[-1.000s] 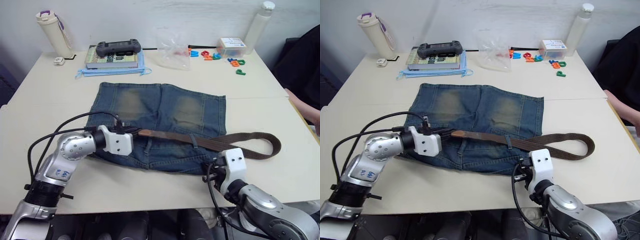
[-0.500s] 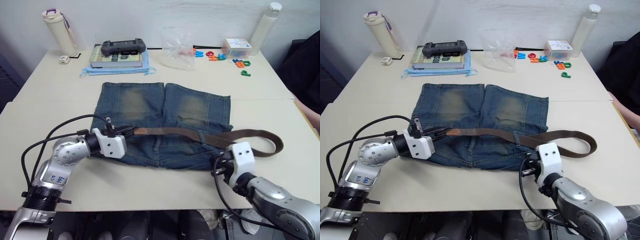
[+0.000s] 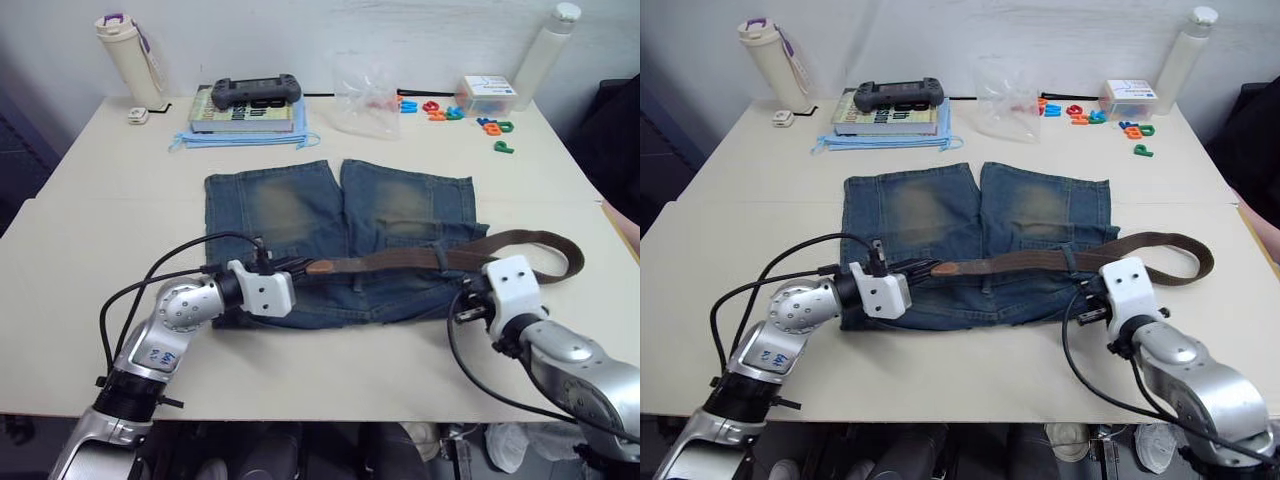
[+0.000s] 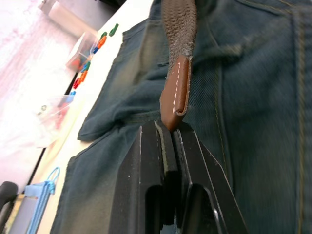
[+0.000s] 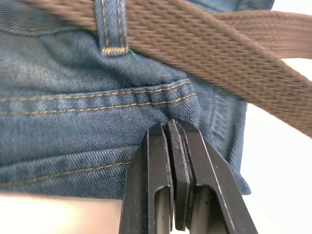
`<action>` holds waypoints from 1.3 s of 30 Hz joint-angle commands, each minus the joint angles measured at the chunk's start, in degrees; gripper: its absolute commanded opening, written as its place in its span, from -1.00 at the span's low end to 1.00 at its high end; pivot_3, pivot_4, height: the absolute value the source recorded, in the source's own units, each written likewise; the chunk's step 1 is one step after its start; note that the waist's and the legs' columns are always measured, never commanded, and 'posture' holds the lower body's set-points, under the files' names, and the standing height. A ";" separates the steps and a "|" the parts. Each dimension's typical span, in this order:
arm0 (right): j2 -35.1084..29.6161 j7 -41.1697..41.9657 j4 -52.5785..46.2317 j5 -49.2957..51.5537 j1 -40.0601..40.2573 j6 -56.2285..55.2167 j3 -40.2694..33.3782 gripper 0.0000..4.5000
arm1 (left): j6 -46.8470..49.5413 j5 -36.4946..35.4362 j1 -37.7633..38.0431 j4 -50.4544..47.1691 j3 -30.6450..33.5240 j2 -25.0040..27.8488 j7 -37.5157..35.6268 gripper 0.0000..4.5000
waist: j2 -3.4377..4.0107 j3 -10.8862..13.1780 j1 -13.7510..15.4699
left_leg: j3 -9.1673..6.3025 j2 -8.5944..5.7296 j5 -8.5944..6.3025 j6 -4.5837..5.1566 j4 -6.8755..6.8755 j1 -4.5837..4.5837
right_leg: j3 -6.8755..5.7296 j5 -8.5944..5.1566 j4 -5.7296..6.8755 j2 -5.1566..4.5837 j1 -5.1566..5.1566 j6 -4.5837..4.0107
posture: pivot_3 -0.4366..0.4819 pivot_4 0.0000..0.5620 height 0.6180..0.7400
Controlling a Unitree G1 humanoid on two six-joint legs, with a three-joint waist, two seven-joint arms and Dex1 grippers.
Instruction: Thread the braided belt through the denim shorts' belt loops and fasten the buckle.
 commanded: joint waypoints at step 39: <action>24.67 -37.89 0.37 73.24 -8.67 -29.97 5.59 0.64 | -0.90 4.14 -3.86 -2.11 -2.08 -5.05 4.95 -1.00 | 0.03 0.01 -1.36 | 0.06 -0.04 0.19 -0.09 0.24 -0.54 | 0.12 0.03 0.53 0.03 -0.65 0.02 | -0.05 -0.47 -0.32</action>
